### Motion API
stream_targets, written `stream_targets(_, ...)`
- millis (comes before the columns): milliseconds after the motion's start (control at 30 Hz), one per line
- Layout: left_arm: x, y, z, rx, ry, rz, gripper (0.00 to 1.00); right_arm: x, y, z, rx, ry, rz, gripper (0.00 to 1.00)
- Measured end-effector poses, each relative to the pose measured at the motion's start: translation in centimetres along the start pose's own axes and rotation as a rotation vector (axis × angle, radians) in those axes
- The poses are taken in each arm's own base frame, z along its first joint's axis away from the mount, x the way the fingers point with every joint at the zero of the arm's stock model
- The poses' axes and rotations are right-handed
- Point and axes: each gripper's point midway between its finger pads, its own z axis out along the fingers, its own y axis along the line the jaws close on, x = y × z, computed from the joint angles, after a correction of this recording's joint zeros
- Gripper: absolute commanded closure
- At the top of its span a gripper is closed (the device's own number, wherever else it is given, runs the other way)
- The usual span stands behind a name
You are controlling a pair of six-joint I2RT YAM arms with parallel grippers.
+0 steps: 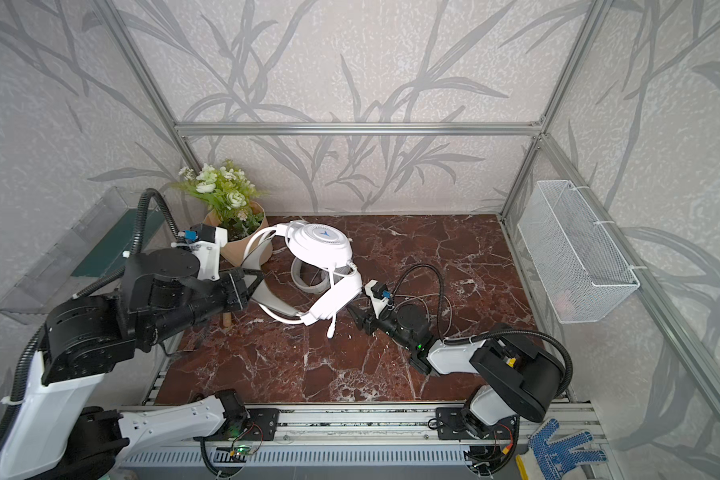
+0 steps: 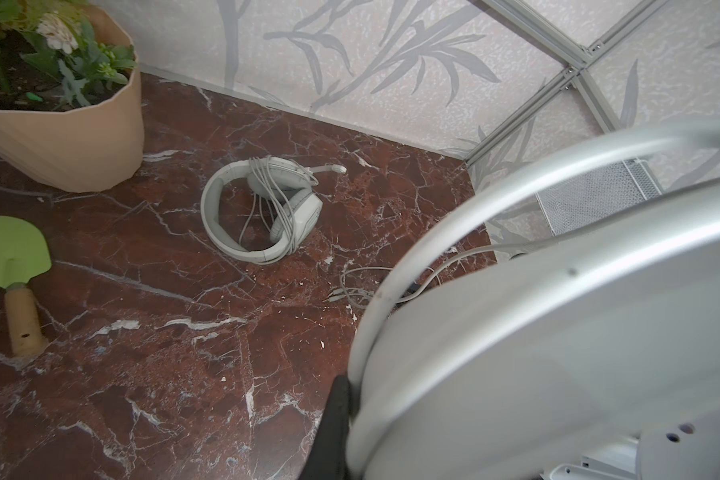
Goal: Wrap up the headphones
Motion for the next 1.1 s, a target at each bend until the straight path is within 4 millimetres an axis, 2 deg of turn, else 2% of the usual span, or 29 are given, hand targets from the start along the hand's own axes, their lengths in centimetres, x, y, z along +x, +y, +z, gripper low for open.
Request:
stream_targets(200, -0.7, 0.3, -0.8, -0.044, 0.006, -0.021, 1.0, 3.6, -0.4, 0.8, 0.02, 0.061, -0.045, 0.31)
stream_targets(367, -1.3, 0.3, -1.8, -0.056, 0.008, -0.032, 1.0, 3.6, -1.3, 2.2, 0.068, 0.043, -0.104, 0.3)
stream_targets(467, -1.7, 0.3, -2.3, -0.064, 0.003, -0.038, 1.0, 4.2, -2.2, 3.1, 0.114, 0.052, -0.151, 0.3)
stream_targets(667, -1.9, 0.4, -2.5, -0.083, 0.013, -0.038, 1.0, 5.3, -3.4, 3.5, 0.173, 0.079, -0.213, 0.31)
stream_targets(833, -1.9, 0.4, -2.6, -0.092, 0.017, -0.039, 1.0, 5.9, -4.1, 4.3, 0.191, 0.087, -0.211, 0.41)
stream_targets(1033, -2.9, 0.3, -3.7, -0.068, -0.018, -0.061, 1.0, 8.0, -4.9, 4.7, 0.21, 0.136, -0.206, 0.62)
stream_targets(1100, -3.1, 0.3, -4.0, -0.063, -0.027, -0.065, 1.0, 8.7, -5.0, 4.9, 0.213, 0.153, -0.204, 0.64)
